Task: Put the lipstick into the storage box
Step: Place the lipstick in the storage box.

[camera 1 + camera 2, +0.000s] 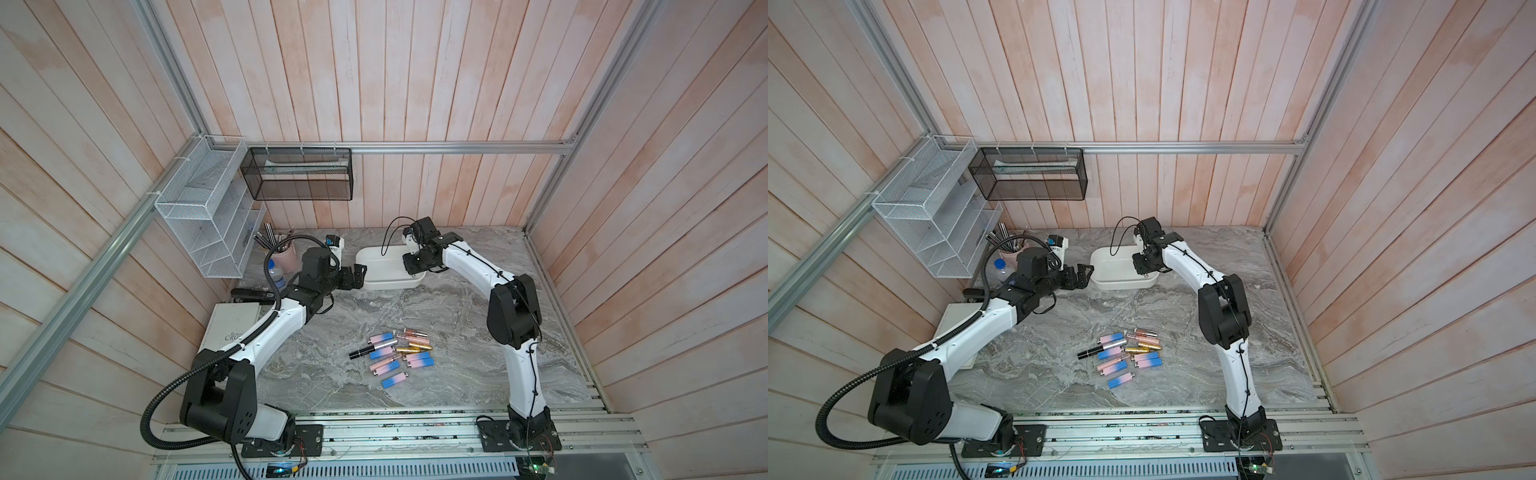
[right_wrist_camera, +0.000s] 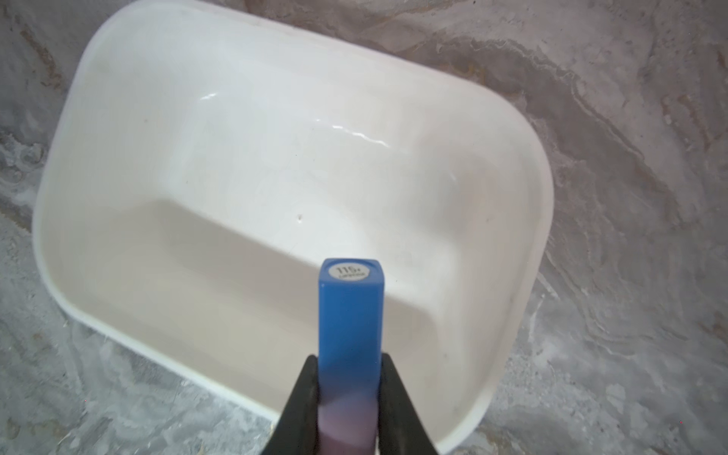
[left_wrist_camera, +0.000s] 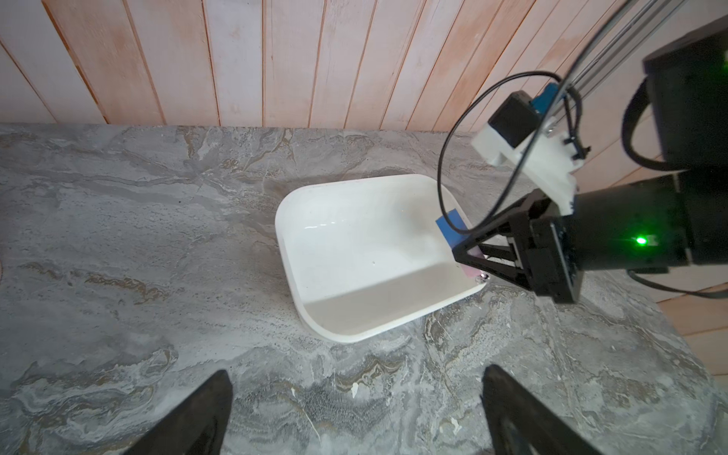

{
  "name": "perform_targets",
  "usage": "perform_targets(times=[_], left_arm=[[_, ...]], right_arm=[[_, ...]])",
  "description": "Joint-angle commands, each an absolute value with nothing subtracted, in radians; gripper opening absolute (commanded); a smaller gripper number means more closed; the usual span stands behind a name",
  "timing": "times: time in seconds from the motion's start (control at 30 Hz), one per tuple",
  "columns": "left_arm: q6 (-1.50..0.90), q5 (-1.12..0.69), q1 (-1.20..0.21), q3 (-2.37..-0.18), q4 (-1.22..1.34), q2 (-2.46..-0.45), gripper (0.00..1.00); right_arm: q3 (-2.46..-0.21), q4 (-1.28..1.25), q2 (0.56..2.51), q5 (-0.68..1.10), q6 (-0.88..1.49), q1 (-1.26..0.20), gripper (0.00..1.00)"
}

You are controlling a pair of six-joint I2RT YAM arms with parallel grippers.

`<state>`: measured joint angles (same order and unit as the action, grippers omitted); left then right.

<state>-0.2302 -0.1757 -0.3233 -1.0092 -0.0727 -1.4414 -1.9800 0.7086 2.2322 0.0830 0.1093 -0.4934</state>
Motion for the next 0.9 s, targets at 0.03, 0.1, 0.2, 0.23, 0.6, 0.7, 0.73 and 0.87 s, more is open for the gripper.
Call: perform_targets(times=[0.03,0.1,0.2,0.23,0.6,0.7,0.73,0.87], left_arm=[[-0.242,-0.194,-0.318,-1.054,-0.074,-1.465,1.00],[-0.245,-0.201,-0.319,-1.057,-0.074,-1.469,1.00],[-0.239,-0.217,-0.319,-1.060,-0.079,-1.474,1.00],[-0.237,-0.217,-0.319,-1.063,-0.083,-1.476,1.00],[-0.197,-0.216,-0.340,-1.035,-0.119,-1.472,1.00],[-0.190,-0.213,-0.351,-1.023,-0.127,-1.474,1.00],[-0.191,-0.213,-0.353,-1.014,-0.123,-1.472,1.00],[-0.194,-0.211,-0.354,-0.981,-0.099,-1.460,1.00]], right_arm=[[-2.091,0.743,2.309,0.120,0.096,-0.455,0.15],[-2.126,0.752,2.344,0.121,0.090,-0.447,0.15],[-2.155,0.754,2.378,0.128,0.086,-0.442,0.16],[-2.158,0.750,2.385,0.131,0.089,-0.442,0.16],[-2.174,0.742,2.420,0.165,0.103,-0.442,0.22],[-2.173,0.743,2.408,0.162,0.105,-0.443,0.27],[-2.171,0.744,2.400,0.161,0.104,-0.443,0.29],[-2.152,0.749,2.357,0.151,0.099,-0.448,0.34]])
